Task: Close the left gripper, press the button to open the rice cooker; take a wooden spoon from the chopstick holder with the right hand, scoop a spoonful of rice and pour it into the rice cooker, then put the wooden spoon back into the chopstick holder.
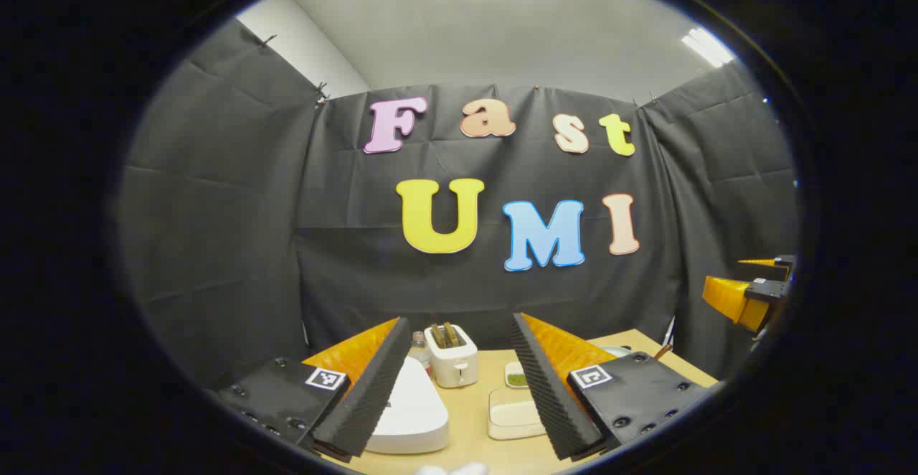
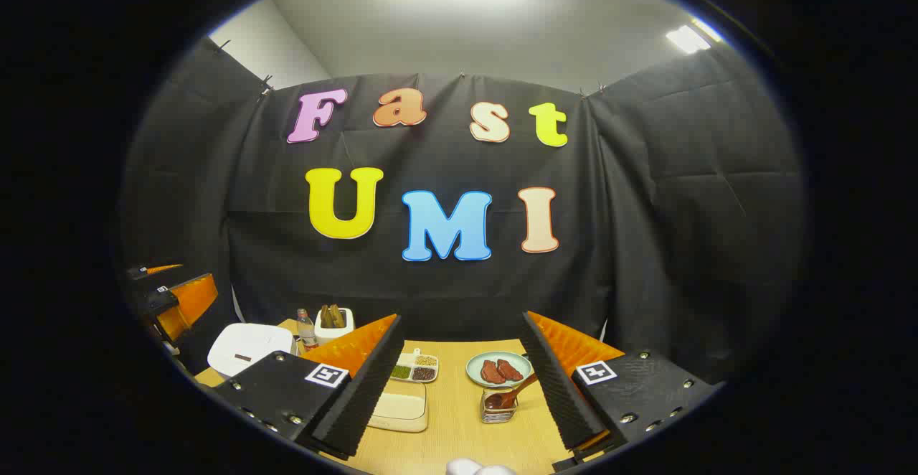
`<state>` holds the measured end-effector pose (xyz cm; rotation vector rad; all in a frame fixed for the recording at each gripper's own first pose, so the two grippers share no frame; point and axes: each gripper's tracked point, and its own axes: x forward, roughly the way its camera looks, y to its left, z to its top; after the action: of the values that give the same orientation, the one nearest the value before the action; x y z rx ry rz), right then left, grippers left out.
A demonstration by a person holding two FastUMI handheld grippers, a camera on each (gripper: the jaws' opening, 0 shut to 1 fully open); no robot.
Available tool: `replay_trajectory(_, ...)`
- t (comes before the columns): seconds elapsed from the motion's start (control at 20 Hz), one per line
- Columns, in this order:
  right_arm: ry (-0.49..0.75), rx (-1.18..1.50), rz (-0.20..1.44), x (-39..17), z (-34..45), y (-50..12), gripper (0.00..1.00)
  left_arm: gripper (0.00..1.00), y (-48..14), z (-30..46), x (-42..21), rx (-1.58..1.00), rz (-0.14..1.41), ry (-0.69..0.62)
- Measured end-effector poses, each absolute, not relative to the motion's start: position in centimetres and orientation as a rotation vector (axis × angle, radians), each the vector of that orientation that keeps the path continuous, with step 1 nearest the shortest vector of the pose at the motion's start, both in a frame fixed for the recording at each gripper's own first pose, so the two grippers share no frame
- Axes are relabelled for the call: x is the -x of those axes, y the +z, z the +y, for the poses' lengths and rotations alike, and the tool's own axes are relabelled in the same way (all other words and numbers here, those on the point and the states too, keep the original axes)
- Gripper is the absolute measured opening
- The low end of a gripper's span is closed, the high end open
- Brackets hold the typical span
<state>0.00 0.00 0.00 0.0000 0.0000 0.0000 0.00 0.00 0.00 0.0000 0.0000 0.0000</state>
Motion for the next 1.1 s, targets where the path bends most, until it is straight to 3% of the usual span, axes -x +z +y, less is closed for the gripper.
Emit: replay_trajectory(1.1, -0.002, -0.008, 0.022, -0.19, 0.35, -0.86, 0.99, 0.96, -0.52, 1.03, -0.24, 0.014, 0.022, -0.008)
